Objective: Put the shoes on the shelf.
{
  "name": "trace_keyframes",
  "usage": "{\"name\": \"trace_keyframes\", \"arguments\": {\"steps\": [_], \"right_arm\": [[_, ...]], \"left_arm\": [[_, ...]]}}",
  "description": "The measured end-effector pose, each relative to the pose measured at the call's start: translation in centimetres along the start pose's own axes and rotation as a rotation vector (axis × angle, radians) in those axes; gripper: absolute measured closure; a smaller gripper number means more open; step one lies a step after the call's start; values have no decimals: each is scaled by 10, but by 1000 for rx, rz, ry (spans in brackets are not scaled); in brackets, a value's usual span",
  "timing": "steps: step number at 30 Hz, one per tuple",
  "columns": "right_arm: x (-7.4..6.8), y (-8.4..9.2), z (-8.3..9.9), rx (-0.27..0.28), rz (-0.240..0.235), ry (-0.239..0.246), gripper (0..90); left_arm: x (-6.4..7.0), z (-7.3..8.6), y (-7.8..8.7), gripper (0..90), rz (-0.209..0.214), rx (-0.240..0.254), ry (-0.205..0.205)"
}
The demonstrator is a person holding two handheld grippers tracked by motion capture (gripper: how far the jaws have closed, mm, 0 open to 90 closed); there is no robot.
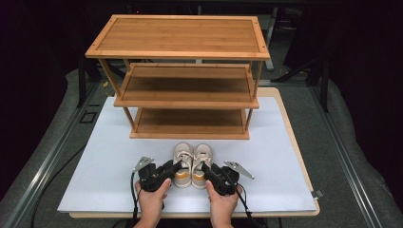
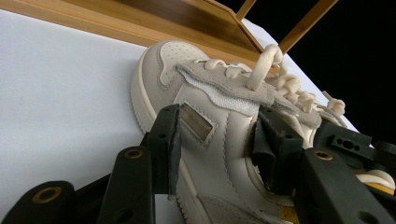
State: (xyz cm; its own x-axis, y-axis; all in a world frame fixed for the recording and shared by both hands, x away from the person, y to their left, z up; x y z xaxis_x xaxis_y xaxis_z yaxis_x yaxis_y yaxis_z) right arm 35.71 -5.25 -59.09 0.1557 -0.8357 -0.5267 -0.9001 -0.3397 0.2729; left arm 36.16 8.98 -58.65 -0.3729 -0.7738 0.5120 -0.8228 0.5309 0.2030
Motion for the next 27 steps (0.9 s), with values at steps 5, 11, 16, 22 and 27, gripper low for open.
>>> {"name": "trace_keyframes", "arguments": {"steps": [5,11,16,22,27], "right_arm": [[-2,-1,-2,4,-4,0,554],[-3,0,-4,-5,0,-2,555],[-6,1,-7,4,-9,-11,554],[-10,4,-11,-17,-17,-6,555],[-14,5,-19,0,-20,-3,555]], "left_arm": [[0,-2,1,550,-3,-3,-1],[2,-6,2,550,-2,0,-2],[4,-10,2,551,2,1,-1],[7,-17,4,551,9,7,-16],[11,-24,5,550,13,11,-24]]}}
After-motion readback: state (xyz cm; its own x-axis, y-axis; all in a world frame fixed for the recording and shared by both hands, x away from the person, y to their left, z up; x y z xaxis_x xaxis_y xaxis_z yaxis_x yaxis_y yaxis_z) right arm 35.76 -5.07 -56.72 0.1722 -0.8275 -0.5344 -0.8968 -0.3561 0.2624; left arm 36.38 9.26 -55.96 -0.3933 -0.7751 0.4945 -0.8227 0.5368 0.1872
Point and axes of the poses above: each handheld gripper's, and its own axes: y roughly backward along the jaws, z roughly out of its underside, x roughly to its right, the point moved 10 cm from there along -y, roughly forward along the jaws, and after that the axes turned 12 degrees about x, right-handed, at the moved point
